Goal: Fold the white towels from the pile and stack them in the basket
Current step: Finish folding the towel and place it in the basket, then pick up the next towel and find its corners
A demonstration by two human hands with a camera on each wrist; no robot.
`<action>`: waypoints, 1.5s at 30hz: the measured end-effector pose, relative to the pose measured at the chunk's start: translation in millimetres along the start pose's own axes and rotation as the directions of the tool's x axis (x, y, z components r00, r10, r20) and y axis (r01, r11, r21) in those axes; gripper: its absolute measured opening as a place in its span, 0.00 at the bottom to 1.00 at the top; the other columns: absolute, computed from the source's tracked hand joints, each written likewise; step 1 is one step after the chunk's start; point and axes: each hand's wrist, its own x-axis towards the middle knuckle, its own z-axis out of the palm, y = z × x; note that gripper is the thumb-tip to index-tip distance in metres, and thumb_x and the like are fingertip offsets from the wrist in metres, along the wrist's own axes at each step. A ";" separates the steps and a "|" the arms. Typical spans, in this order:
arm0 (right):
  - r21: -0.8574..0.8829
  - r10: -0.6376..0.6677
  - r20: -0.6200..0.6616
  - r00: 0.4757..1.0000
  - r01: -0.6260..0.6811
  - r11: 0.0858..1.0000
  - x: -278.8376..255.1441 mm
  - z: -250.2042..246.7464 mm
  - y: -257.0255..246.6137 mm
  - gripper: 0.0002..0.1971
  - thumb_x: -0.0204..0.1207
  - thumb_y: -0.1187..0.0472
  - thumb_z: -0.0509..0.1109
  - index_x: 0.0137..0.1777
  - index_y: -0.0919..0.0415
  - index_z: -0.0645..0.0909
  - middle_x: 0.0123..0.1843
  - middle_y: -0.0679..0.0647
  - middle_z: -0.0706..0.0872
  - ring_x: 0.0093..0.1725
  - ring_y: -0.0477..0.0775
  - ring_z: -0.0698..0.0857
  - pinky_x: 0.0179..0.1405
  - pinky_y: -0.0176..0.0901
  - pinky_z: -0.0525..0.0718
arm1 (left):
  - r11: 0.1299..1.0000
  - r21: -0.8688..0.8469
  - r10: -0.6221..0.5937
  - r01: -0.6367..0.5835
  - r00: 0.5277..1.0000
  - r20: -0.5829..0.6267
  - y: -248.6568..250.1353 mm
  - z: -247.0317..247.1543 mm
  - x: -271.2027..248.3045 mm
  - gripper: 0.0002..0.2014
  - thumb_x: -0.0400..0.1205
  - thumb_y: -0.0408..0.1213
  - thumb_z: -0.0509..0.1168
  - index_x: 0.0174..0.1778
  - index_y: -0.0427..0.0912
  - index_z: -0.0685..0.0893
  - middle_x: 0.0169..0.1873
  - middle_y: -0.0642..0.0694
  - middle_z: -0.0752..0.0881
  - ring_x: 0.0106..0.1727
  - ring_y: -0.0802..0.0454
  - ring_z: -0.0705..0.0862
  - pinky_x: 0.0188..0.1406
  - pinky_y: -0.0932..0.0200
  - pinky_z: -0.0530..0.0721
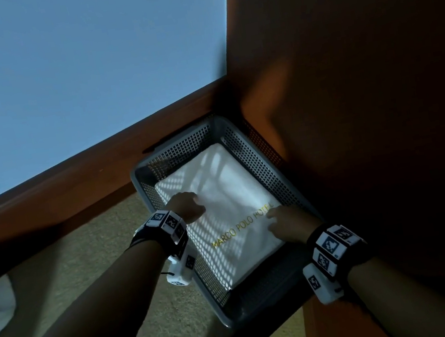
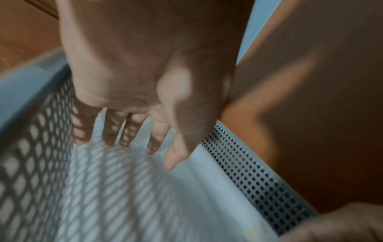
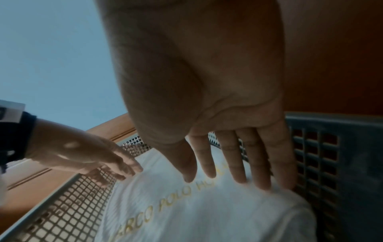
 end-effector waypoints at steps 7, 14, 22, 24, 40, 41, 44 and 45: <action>0.065 -0.108 -0.145 0.984 0.118 0.991 -36.7 -19.0 -34.6 0.23 0.86 0.55 0.68 0.81 0.56 0.77 0.78 0.57 0.82 0.76 0.58 0.80 0.73 0.48 0.78 | 0.945 -0.280 0.105 -0.171 0.966 -0.235 -32.9 -35.6 -86.6 0.17 0.86 0.42 0.70 0.72 0.47 0.86 0.70 0.48 0.87 0.69 0.48 0.85 0.62 0.56 0.79; 0.022 -0.317 -0.204 0.926 0.329 0.944 -84.5 -1.7 -117.3 0.23 0.87 0.52 0.67 0.81 0.52 0.77 0.76 0.53 0.83 0.70 0.53 0.84 0.68 0.47 0.80 | 0.892 -0.386 0.007 -0.233 0.863 -0.505 -122.0 -57.3 -210.3 0.14 0.86 0.41 0.70 0.68 0.52 0.84 0.60 0.54 0.88 0.61 0.60 0.85 0.58 0.61 0.80; -0.029 -0.577 -0.237 0.782 0.588 0.808 -152.3 74.6 -253.4 0.18 0.85 0.52 0.70 0.74 0.51 0.83 0.69 0.49 0.87 0.64 0.49 0.85 0.63 0.50 0.86 | 0.861 -0.477 -0.275 -0.179 0.625 -0.731 -265.5 -46.3 -366.2 0.11 0.83 0.35 0.72 0.60 0.51 0.88 0.49 0.57 0.91 0.53 0.63 0.89 0.57 0.57 0.87; -0.049 -0.631 -0.228 0.741 0.639 0.768 -170.8 101.6 -290.3 0.18 0.86 0.53 0.70 0.73 0.52 0.83 0.68 0.48 0.88 0.63 0.47 0.86 0.59 0.45 0.84 | 0.861 -0.487 -0.322 -0.149 0.581 -0.748 -302.9 -39.2 -408.0 0.11 0.83 0.35 0.72 0.59 0.51 0.89 0.49 0.58 0.91 0.52 0.65 0.88 0.53 0.64 0.85; -0.248 -0.945 0.013 0.327 0.917 0.314 -273.4 305.5 -625.0 0.16 0.82 0.55 0.72 0.69 0.52 0.84 0.65 0.50 0.88 0.64 0.51 0.87 0.67 0.49 0.83 | 0.777 -0.628 -0.606 0.032 0.309 -0.734 -554.7 -33.1 -594.1 0.13 0.82 0.35 0.73 0.61 0.51 0.88 0.53 0.55 0.89 0.56 0.55 0.85 0.56 0.60 0.78; -0.282 -0.948 0.044 0.314 0.915 0.290 -273.5 315.7 -648.4 0.17 0.83 0.54 0.71 0.71 0.53 0.82 0.66 0.52 0.87 0.65 0.54 0.86 0.68 0.51 0.83 | 0.774 -0.631 -0.613 0.046 0.301 -0.730 -568.0 -36.5 -597.1 0.13 0.82 0.35 0.72 0.61 0.51 0.88 0.53 0.54 0.89 0.56 0.55 0.85 0.57 0.60 0.78; -0.361 -0.937 0.106 0.334 0.890 0.277 -274.6 347.2 -711.0 0.23 0.83 0.47 0.70 0.71 0.61 0.78 0.66 0.60 0.85 0.68 0.63 0.83 0.63 0.53 0.81 | 0.767 -0.636 -0.630 0.084 0.282 -0.723 -602.8 -44.1 -607.9 0.13 0.81 0.34 0.72 0.60 0.50 0.88 0.53 0.52 0.89 0.56 0.54 0.86 0.59 0.59 0.80; -0.370 -0.926 0.111 0.361 0.880 0.299 -272.3 357.1 -728.6 0.26 0.83 0.44 0.70 0.71 0.64 0.76 0.67 0.62 0.84 0.68 0.65 0.83 0.62 0.54 0.80 | 0.765 -0.637 -0.634 0.094 0.283 -0.720 -611.5 -46.3 -611.3 0.13 0.82 0.33 0.71 0.60 0.50 0.88 0.54 0.51 0.89 0.56 0.54 0.86 0.59 0.59 0.80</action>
